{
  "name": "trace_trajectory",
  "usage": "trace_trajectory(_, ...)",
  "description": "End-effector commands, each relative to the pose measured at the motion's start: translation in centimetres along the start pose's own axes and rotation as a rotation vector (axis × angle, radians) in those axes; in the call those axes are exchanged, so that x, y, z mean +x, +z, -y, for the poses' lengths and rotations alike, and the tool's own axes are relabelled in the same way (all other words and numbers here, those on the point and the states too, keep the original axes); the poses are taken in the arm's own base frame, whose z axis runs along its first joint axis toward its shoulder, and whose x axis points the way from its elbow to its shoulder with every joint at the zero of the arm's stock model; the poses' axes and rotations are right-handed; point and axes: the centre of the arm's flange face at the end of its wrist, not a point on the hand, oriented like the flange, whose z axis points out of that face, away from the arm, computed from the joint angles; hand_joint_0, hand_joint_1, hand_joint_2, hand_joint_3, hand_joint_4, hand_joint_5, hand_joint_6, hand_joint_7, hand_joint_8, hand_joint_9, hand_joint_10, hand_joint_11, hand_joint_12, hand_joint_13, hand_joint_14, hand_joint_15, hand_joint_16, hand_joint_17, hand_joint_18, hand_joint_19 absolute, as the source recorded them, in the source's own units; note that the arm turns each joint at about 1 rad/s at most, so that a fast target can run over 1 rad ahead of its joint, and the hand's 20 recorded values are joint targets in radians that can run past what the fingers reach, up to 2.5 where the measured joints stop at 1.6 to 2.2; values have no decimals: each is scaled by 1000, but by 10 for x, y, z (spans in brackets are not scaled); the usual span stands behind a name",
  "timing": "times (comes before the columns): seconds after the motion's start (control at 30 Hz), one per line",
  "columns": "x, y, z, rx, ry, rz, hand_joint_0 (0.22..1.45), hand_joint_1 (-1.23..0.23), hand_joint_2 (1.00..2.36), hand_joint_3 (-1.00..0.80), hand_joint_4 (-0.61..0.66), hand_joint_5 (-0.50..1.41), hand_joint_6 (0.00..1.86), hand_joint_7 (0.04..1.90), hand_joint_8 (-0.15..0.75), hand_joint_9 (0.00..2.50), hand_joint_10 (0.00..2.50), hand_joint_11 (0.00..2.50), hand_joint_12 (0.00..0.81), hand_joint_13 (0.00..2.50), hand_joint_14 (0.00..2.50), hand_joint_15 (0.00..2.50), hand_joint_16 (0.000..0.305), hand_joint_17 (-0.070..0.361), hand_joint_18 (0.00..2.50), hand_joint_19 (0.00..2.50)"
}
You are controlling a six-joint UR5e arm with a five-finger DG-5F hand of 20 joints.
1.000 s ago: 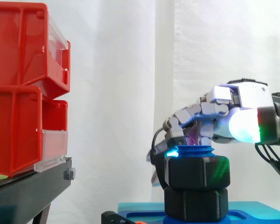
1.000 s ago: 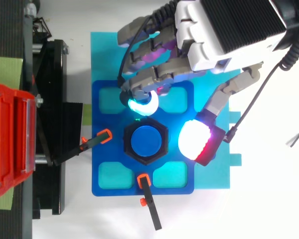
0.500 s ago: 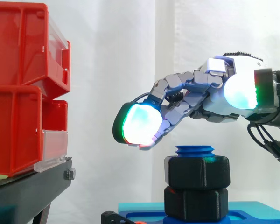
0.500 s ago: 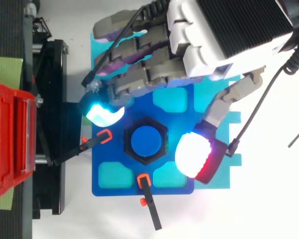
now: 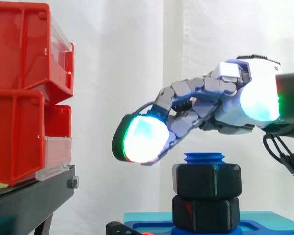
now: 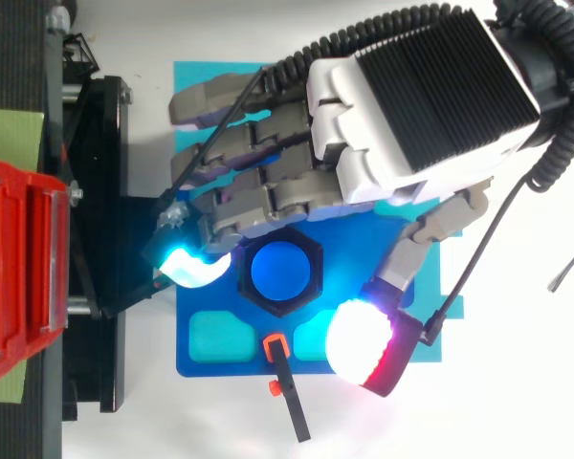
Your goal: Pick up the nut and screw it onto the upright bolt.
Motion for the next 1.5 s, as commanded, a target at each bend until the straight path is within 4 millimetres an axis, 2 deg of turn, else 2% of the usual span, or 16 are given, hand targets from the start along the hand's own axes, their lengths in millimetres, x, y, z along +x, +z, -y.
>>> trace_trajectory(0.0,9,-2,0,6,0,5,412,-283,1000,-500,168,-158,501,661,271,667,0,0,394,444,2,56,50,114,116,126)
trace_trajectory(0.17,15,-5,1,4,4,9,413,-283,1000,-500,172,-151,502,692,274,676,0,0,392,445,0,58,50,113,122,124)
trace_trajectory(0.8,15,-10,6,14,7,2,419,-286,1000,-500,187,-132,502,764,286,707,0,0,391,483,2,85,50,112,159,149)
trace_trajectory(1.0,31,-8,13,11,11,1,420,-290,1000,-500,187,-130,502,770,287,712,0,0,390,487,1,83,50,111,166,148)
trace_trajectory(1.27,31,-9,13,11,16,1,422,-293,1000,-500,191,-126,503,783,288,720,0,3,389,497,2,90,49,111,187,154)
trace_trajectory(1.4,31,-8,13,11,17,-1,424,-289,1000,-500,202,-116,503,839,291,738,0,21,392,515,2,88,49,111,200,137)
trace_trajectory(1.47,31,-9,14,11,16,-1,426,-287,1000,-500,215,-97,504,930,291,746,0,26,396,530,2,93,49,109,213,125)
